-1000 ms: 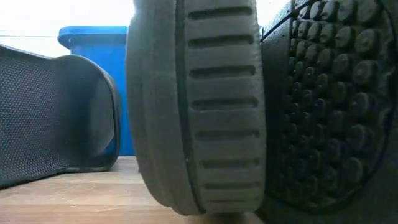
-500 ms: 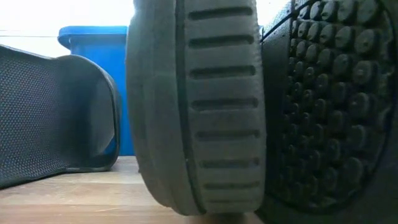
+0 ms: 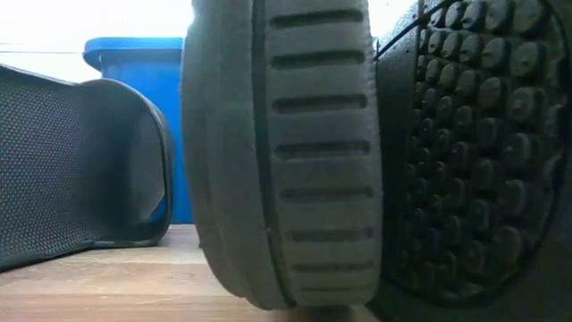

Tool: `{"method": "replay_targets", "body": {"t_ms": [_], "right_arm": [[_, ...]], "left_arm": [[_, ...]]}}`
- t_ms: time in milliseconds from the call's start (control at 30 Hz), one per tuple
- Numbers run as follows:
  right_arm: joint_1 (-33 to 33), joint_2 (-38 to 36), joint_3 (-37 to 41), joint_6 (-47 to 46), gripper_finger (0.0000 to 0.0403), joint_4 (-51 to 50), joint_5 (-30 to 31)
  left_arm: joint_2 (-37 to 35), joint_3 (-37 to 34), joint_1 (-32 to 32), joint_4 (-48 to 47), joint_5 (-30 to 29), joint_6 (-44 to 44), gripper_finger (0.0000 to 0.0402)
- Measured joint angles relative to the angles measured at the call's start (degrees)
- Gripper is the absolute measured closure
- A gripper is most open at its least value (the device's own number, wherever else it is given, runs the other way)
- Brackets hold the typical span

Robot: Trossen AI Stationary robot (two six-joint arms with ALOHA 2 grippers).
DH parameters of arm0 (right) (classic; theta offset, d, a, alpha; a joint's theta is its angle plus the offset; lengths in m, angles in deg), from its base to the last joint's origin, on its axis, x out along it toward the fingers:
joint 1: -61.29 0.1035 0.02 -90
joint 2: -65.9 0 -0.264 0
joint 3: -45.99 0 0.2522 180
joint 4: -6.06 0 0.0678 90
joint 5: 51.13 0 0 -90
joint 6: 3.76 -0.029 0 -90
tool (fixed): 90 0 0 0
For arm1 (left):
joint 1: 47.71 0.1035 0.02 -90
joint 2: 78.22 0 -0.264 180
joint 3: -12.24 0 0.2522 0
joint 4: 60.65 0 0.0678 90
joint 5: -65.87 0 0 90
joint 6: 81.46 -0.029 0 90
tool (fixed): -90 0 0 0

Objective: Pick and place slides into bin
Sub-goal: Put the black slide into the blue bin

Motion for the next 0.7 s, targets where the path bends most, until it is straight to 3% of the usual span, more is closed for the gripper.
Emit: {"method": "replay_targets", "body": {"t_ms": [467,700], "right_arm": [[0.0,0.0,0.0,0.0,0.0167,0.5,0.0],[0.0,0.0,0.0,-1.0,0.0165,0.9,0.0]], "left_arm": [[10.3,0.4,0.3,-1.7,2.8,-0.1,0.0206],[11.3,0.3,0.4,-7.1,5.2,0.0,0.0206]]}}
